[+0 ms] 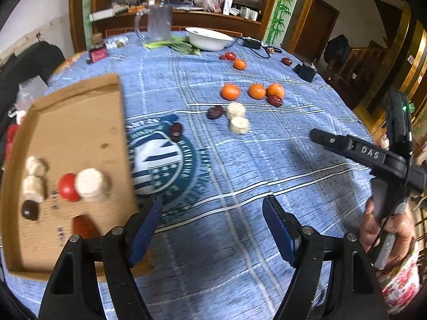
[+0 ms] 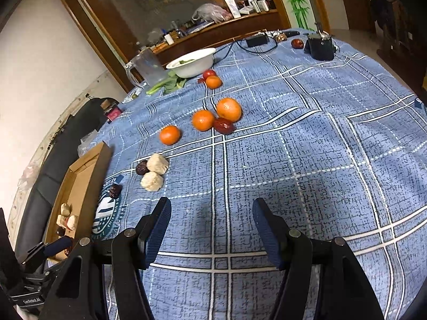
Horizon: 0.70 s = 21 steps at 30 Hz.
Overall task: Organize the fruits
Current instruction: 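Move both tools back to the table and grasp a red date with right tool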
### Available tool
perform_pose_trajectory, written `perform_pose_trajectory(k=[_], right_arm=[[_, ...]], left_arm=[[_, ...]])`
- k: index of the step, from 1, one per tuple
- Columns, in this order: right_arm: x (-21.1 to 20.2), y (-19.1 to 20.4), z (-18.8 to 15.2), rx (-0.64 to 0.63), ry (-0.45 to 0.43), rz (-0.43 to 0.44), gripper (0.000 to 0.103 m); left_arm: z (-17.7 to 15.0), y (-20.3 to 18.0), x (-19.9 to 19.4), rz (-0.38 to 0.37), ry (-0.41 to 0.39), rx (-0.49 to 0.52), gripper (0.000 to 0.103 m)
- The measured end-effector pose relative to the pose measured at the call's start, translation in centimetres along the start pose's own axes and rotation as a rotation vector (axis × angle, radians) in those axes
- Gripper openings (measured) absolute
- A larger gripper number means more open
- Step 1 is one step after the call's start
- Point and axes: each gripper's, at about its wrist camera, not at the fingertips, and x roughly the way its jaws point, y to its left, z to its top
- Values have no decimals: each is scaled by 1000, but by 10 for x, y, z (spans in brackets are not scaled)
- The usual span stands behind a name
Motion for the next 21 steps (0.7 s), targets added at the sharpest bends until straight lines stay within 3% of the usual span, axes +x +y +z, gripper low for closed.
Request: perform_pose_trajectory(k=[9,17,21], right_arm=[[18,-2,18,-19,41,-20,67],[36,-5,56,-78,23,-126,67],[60,-10,74,-70,39,-112,67]], left_arm=[[38,-36,31,-76,-7,43,76],[69,-40,85,-102,13,-17,76],[76,-38,108,-97,27,-40,76]])
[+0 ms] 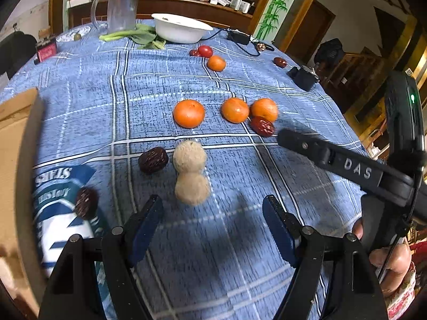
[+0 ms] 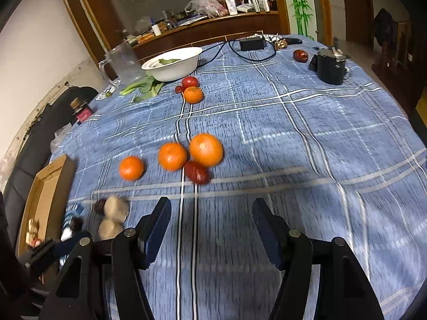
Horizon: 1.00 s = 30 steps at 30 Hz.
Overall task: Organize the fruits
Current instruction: 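Move both tools back to the table and grasp a red date with right tool, then close left tool on a beige ball while right tool grasps a red date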
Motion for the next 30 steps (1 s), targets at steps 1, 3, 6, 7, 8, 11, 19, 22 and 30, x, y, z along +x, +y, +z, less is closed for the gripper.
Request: perform_pose_trajectory(k=[1,3,6,7,8,11,19,22,30], right_arm=[[5,1,3,-5,0,11,67],[14,5,8,-26,2,8,67],[24,10,10,-53,1,5,67],[27,11,11,-60,4,1,67],[30,11,12,-63,8,0,67],[33,15,14,-82,4,-5,59],[37,27,10,-151,9,-53,34],[35,25,9,-139,6,-48,29],[30,29,0,-132,-11,-49,22]], left_arm=[[1,1,2,7,-11,3,76],[2,1,6,19,-25,14,76],[2,1,8,17,-58,41,76],[3,1,9,18,-66,44,76],[3,2,10,17,-71,45,76],[5,4,9,16,-81,38,64],[4,1,10,30,-86,61,37],[4,2,11,8,-87,57,44],[5,4,12,-26,-83,56,27]])
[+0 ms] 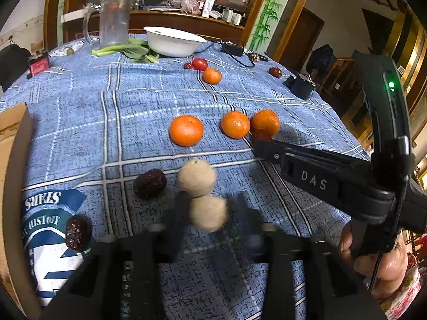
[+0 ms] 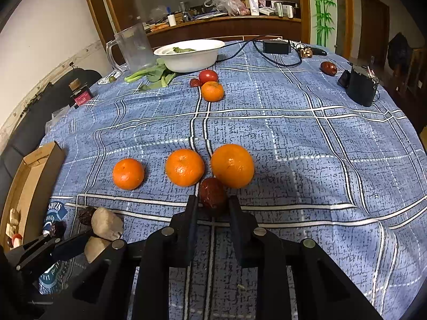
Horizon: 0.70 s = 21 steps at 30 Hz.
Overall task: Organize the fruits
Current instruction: 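Close left tool on a beige ball while right tool grasps a red date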
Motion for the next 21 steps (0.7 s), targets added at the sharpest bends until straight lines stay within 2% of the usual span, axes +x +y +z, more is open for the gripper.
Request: perform_pose_trajectory(k=[6,10,14,17,21], right_arm=[[-15,2,-10,13,-27,28,20],[-34,-9,-23,74,-42,66,20],[-41,-16,-32,94,-31,75,20],[-40,-22,-26,130,-28,88,21],[-27,-19,-8,121,-8,68,34]], left_arm=[[-2,-5,-7,-16,-32,24,27],[-3,-7,-12,-12,-53,33,27],[-2,-3,-12,-13,-50,18,27],[-3,0,-10,-19,-39,2,27],[-2,2,-8,-20,-27,-8,27]])
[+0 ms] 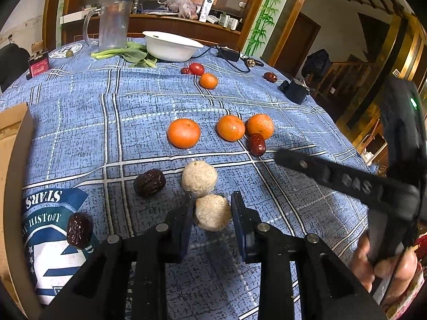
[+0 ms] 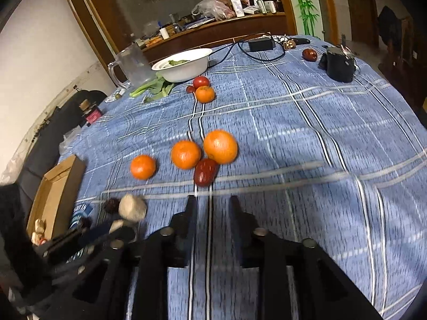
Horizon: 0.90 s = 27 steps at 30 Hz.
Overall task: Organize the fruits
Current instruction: 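Close left tool on a beige ball while right tool grasps a red date, then carry beige ball and red date into the cardboard box and open both tools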
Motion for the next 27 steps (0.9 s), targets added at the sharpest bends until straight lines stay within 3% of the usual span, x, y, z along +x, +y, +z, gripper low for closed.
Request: perform_pose_trajectory(k=[9,11,12,27], right_arm=[[36,17,15,-58,36,-62,33],[35,16,15,-57,40,-56,23],[33,15,15,-53,40,-47,23],[-65,42,-4,-112,-52,52,24]], left_arm=[[0,2,5,-23,27,-7,27],[0,-1,5,-32,30,7,26],[-1,-3,5,-36,31,22,27],[-11,-3,-29,-24,-69,22,27]])
